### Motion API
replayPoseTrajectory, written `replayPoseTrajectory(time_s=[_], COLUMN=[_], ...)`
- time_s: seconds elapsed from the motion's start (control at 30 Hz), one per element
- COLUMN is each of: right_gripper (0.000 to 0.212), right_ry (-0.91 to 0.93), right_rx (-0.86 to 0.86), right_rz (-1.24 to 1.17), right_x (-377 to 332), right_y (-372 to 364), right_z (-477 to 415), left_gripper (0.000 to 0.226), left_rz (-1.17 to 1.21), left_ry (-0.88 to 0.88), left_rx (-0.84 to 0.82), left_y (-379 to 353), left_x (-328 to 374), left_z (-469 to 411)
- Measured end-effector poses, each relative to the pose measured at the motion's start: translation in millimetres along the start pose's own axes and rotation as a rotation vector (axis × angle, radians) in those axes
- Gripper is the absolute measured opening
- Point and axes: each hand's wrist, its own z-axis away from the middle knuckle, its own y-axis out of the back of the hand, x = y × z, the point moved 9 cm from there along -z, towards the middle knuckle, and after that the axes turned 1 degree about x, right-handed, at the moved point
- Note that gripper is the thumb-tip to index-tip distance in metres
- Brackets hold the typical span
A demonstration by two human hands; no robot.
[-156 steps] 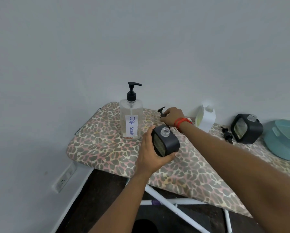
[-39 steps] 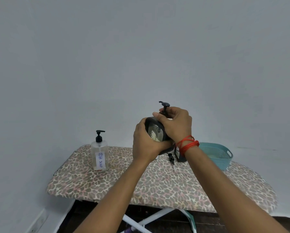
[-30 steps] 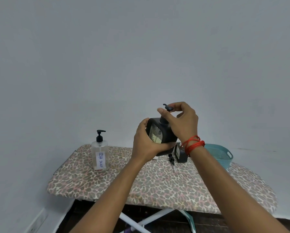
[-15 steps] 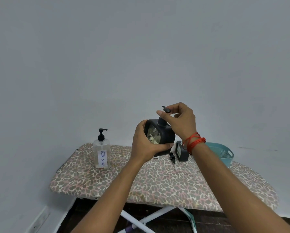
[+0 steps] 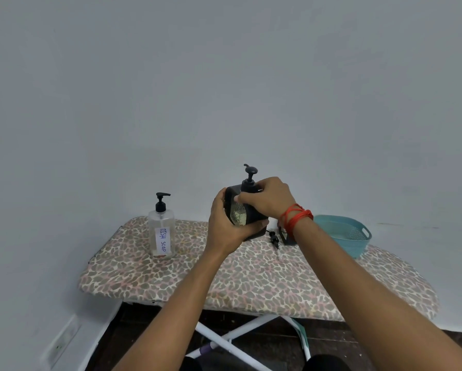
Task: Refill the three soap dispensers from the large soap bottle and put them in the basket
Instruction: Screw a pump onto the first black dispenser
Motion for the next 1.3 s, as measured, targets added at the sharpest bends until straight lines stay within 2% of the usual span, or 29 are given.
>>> replayPoseTrajectory(time_s=[0.1,0.13,0.2,0.3,0.43,0.53,0.63,0.77,0.97,1.2,1.27,1.3], right_gripper=[0.034,0.034,0.032,0.026,0.033,0.039,0.039,0.031,0.042,0.077,0.075,0.066], right_ry=[-0.05,-0.071,-0.111,-0.161,-0.282,-0.355,-0.412,-0.432,-0.439,-0.339,-0.23,-0.155], right_rx=[0.02,0.024,0.031,0.036,0.034,0.021,0.017,0.039,0.064,-0.087,0.034,0.144], right_rz=[-0.024,-0.036,-0.069,-0.136,-0.244,-0.308,-0.334,-0.31,-0.251,-0.153,-0.112,-0.038], right_x=[14.1,19.1,28.5,42.1,69.8,94.3,118.9,143.0,154.5,150.9,148.4,147.0], right_y=[-18.0,-24.1,-38.0,-69.7,-130.2,-178.6,-221.2,-258.5,-285.7,-277.5,-251.1,-232.2], right_z=[-12.8,-19.5,-36.7,-70.1,-115.8,-144.9,-168.4,-189.8,-199.3,-196.4,-194.7,-193.7], left_gripper=[0.133,0.136,0.131,0.11,0.105,0.101,0.095,0.094,0.093,0.094,0.094,0.094], left_rz=[-0.159,-0.229,-0.366,-0.564,-0.756,-0.909,-1.031,-1.064,-1.054,-1.048,-1.047,-1.044], left_ry=[0.108,0.156,0.267,0.386,0.428,0.392,0.33,0.313,0.32,0.342,0.338,0.337], left_rx=[-0.028,-0.035,-0.042,-0.057,-0.146,-0.227,-0.268,-0.257,-0.256,-0.271,-0.264,-0.263], left_y=[7.3,10.6,19.5,33.6,38.9,37.4,34.1,33.6,33.7,35.3,35.9,36.1], left_x=[-42.9,-64.1,-112.4,-186.6,-258.1,-290.2,-308.2,-315.1,-315.8,-315.2,-314.3,-314.0], left_z=[8.2,11.5,16.2,15.8,-1.2,-11.2,-8.6,-8.3,-9.9,-9.1,-9.8,-10.0])
